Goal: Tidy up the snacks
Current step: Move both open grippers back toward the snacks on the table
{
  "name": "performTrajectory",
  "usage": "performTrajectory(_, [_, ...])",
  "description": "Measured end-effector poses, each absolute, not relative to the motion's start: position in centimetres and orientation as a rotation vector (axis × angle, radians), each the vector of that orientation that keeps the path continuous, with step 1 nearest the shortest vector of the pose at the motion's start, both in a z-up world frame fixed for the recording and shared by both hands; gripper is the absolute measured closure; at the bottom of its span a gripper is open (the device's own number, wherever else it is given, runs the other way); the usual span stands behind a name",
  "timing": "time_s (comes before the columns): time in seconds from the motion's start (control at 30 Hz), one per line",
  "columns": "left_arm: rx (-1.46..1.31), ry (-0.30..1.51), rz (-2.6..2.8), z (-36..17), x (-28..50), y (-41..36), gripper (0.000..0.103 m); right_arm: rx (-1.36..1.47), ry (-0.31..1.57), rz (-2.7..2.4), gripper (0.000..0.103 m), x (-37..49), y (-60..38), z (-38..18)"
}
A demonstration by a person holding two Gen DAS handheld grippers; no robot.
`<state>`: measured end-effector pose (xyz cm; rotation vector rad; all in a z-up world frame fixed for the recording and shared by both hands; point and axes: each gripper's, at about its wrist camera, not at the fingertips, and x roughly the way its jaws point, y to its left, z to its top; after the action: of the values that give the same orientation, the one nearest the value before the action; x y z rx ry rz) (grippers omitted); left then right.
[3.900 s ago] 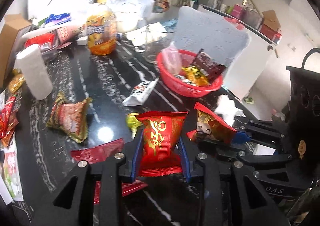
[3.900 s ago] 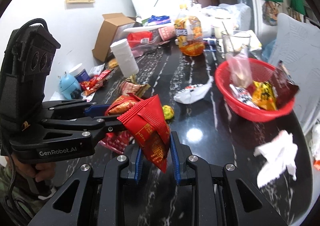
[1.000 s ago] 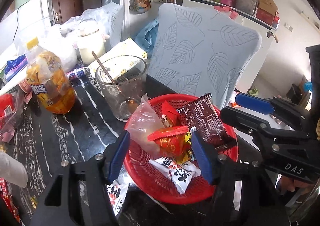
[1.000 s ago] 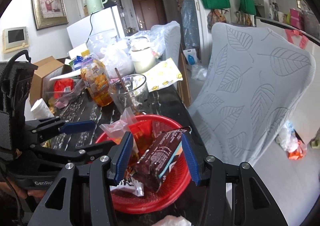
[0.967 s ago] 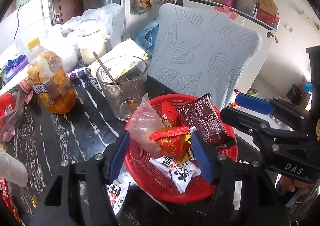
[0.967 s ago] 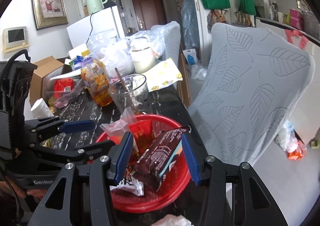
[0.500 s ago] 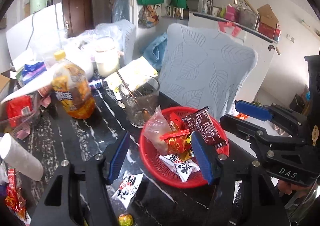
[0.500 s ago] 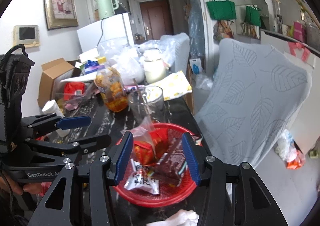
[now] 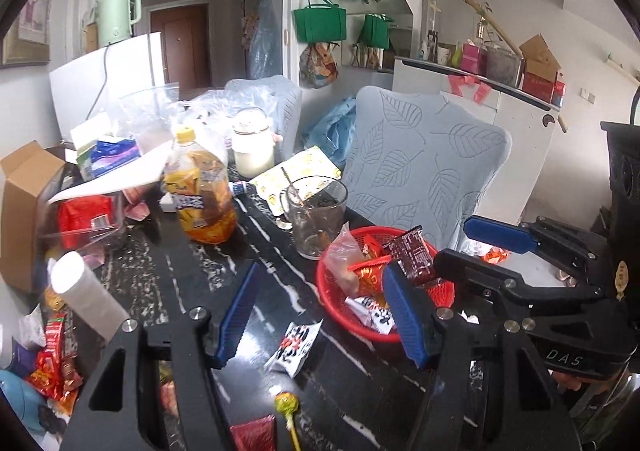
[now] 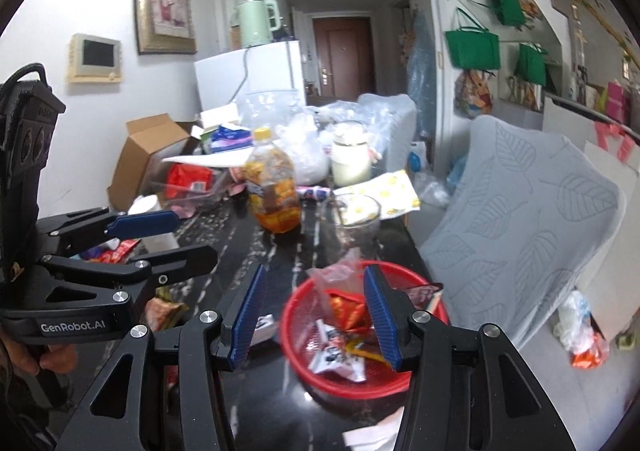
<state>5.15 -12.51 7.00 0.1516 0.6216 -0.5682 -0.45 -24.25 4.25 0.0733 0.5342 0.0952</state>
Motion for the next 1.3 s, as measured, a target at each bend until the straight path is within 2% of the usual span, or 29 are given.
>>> performTrajectory(0.6, [0.147, 0.641, -0.457, 5.6, 2.1, -6.1, 0.041, 0.041, 0.598, 0.270, 0.052, -1.3, -17.1, 2.2])
performTrajectory(1.3, [0.110, 0.827, -0.385, -2.3, 3.7, -2.9, 0.041, 0.061, 0.829, 0.338, 0.053, 2.3, -13.9, -6.0])
